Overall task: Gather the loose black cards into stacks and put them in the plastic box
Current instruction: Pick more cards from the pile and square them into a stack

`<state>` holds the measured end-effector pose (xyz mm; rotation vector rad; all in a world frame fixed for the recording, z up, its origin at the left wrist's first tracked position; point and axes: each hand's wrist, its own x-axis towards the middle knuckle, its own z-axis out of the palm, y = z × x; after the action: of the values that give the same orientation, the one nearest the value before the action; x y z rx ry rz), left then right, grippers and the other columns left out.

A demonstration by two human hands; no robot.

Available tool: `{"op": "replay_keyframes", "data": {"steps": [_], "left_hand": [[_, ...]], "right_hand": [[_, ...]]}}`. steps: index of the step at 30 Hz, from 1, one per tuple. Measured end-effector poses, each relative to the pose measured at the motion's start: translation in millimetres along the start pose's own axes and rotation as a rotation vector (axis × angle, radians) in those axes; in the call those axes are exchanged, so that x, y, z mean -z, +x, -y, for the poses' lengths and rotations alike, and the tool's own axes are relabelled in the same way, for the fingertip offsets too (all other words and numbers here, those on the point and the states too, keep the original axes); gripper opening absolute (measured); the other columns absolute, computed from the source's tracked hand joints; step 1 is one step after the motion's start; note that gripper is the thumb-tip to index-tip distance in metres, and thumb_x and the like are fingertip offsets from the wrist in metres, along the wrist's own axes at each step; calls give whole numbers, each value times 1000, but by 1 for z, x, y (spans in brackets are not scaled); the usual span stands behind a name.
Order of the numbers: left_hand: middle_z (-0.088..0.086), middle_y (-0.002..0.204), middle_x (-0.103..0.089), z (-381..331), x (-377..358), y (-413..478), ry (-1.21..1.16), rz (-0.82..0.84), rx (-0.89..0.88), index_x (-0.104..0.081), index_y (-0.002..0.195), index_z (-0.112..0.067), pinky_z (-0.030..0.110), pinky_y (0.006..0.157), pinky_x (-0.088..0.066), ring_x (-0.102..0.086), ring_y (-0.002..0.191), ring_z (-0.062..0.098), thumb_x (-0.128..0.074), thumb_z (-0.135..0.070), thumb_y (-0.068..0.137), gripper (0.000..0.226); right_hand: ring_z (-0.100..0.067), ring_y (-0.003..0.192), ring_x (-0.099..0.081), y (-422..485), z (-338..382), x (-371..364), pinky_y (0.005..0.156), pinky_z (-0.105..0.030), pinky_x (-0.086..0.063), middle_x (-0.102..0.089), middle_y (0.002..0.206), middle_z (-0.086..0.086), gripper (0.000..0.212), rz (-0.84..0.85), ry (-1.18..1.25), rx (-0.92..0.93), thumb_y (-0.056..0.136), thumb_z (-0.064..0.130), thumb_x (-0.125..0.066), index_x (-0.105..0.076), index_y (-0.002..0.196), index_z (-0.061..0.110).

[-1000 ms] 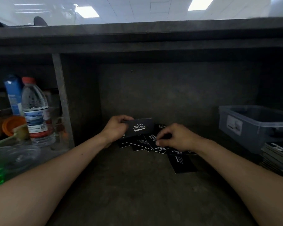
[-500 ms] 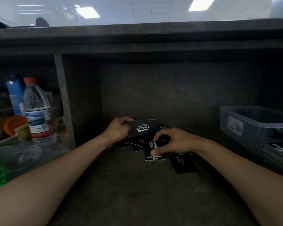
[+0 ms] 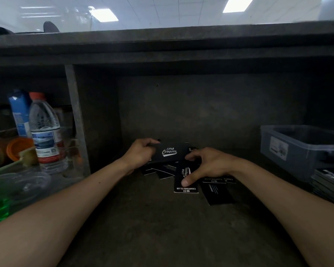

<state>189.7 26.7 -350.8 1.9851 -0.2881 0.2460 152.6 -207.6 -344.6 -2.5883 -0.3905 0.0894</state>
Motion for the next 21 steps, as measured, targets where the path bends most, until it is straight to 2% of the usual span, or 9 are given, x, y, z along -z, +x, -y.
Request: {"op": "replay_keyframes", "data": {"steps": [3, 5, 7, 10, 12, 14, 16, 18, 21], "left_hand": [[8, 95, -70, -1, 0, -1, -5, 8, 7, -69, 112, -10, 14, 62, -53, -64, 78, 13, -49, 6, 92, 32], [10, 95, -70, -2, 0, -1, -22, 11, 6, -69, 111, -8, 17, 65, -53, -65, 79, 14, -48, 6, 93, 32], [11, 93, -70, -2, -1, -1, -64, 13, 2, -70, 109, -7, 16, 62, -54, -65, 75, 14, -47, 7, 93, 31], [4, 87, -73, -2, -1, -2, -105, 31, -3, -73, 99, -12, 11, 57, -52, -67, 73, 11, -49, 3, 93, 28], [-10, 81, -75, -3, 1, 0, -107, 56, 6, -76, 91, -20, 10, 61, -52, -69, 75, 4, -49, -8, 95, 30], [-18, 81, -75, -4, 2, 1, -130, 95, 36, -77, 92, -22, 16, 69, -53, -71, 80, 4, -51, -29, 98, 28], [-21, 85, -75, -3, 1, 0, -96, 133, -7, -76, 101, -22, 12, 68, -52, -72, 85, 2, -63, -45, 92, 27], [-12, 94, -75, 2, -1, 0, 12, 150, -80, -73, 107, -23, 11, 70, -53, -71, 91, 5, -75, -29, 87, 21], [-13, 100, -68, 4, 0, 3, 68, 124, -126, -69, 115, -18, 5, 71, -50, -65, 89, -1, -68, -4, 90, 28]], "right_hand": [[-6, 108, -59, 1, -3, 2, 92, -17, -43, -62, 118, 7, 86, -94, 89, 0, 53, 44, -95, -63, 129, 22], [-8, 95, -64, 3, -8, 6, 79, -16, -46, -70, 106, -1, 51, -211, 260, 15, 67, 25, -91, -72, 114, 20], [-5, 83, -68, 4, -13, 12, 68, -15, -49, -75, 96, 2, 27, -280, 500, -11, 74, 20, -85, -77, 99, 24], [-6, 75, -65, 7, -14, 14, 59, -21, -46, -73, 85, 8, 16, -371, 837, -96, 80, 19, -80, -72, 94, 23], [-9, 75, -63, 10, -17, 10, 60, -23, -51, -70, 84, 4, 17, -441, 889, -107, 81, 17, -80, -65, 90, 22], [-12, 69, -64, 11, -19, 1, 61, -25, -56, -68, 80, -2, 21, -479, 831, -96, 79, 13, -81, -62, 84, 17], [-15, 64, -63, 13, -22, -5, 59, -25, -53, -69, 74, -6, 23, -510, 632, -69, 73, 14, -86, -63, 77, 15], [-13, 63, -62, 14, -21, -4, 62, -25, -49, -68, 70, -1, 27, -533, 409, -44, 65, 23, -92, -66, 72, 18], [-7, 79, -66, 9, -16, 6, 77, -27, -54, -70, 82, 11, 42, -391, 96, -86, 52, 43, -95, -67, 79, 29]]}}
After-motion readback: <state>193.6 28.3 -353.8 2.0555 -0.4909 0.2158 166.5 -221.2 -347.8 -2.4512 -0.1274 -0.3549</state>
